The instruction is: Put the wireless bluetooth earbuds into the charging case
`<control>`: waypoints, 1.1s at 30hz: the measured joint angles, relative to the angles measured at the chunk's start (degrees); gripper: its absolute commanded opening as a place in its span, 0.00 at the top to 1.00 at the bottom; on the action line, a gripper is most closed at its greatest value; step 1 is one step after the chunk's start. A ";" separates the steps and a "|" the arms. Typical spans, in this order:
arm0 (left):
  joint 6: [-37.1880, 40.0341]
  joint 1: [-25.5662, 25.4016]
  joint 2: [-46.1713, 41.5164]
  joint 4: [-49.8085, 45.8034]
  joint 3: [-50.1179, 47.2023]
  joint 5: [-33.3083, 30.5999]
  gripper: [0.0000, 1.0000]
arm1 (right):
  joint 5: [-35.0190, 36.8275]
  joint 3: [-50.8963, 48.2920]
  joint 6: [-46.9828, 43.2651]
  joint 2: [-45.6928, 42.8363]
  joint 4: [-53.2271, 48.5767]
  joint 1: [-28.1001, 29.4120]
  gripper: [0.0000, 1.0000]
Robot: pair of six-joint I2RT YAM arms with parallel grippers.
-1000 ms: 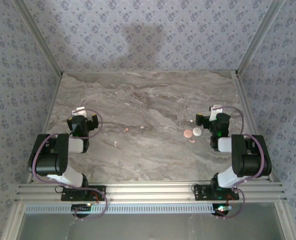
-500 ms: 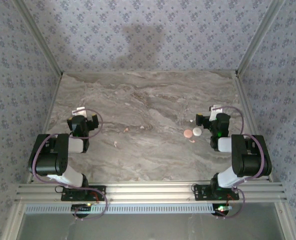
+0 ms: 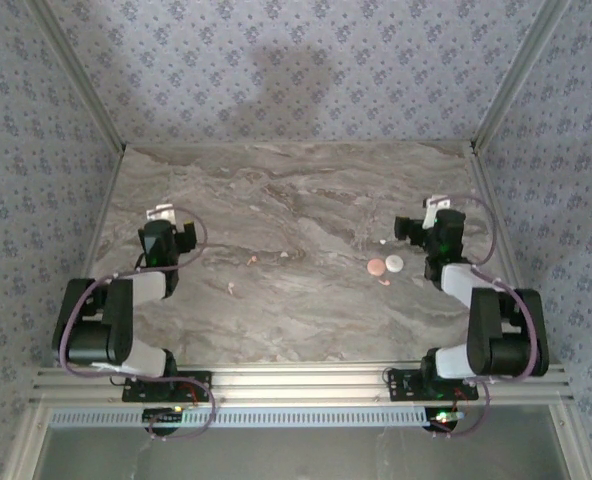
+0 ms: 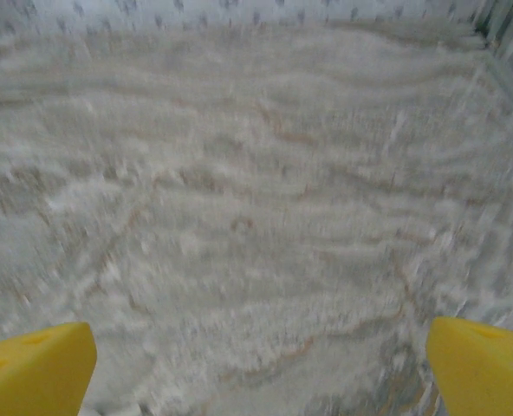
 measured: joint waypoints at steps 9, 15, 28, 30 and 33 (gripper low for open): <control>-10.34 -6.95 -11.06 -19.76 10.97 5.92 0.23 | 0.74 12.02 5.75 -11.63 -34.03 7.91 0.15; -15.04 -13.57 -11.06 -31.65 11.72 11.26 0.23 | -2.34 15.08 10.03 -13.40 -51.60 14.19 0.29; -21.64 -16.02 -15.87 -36.98 4.70 13.55 0.22 | -4.76 16.76 19.34 -1.03 -63.25 18.71 0.38; -22.03 -16.02 -15.87 -37.03 4.50 13.55 0.22 | -4.55 17.59 19.43 0.94 -63.23 18.91 0.38; -22.60 -16.02 -15.87 -36.94 4.50 13.38 0.22 | -4.35 18.69 19.43 3.48 -63.19 19.06 0.38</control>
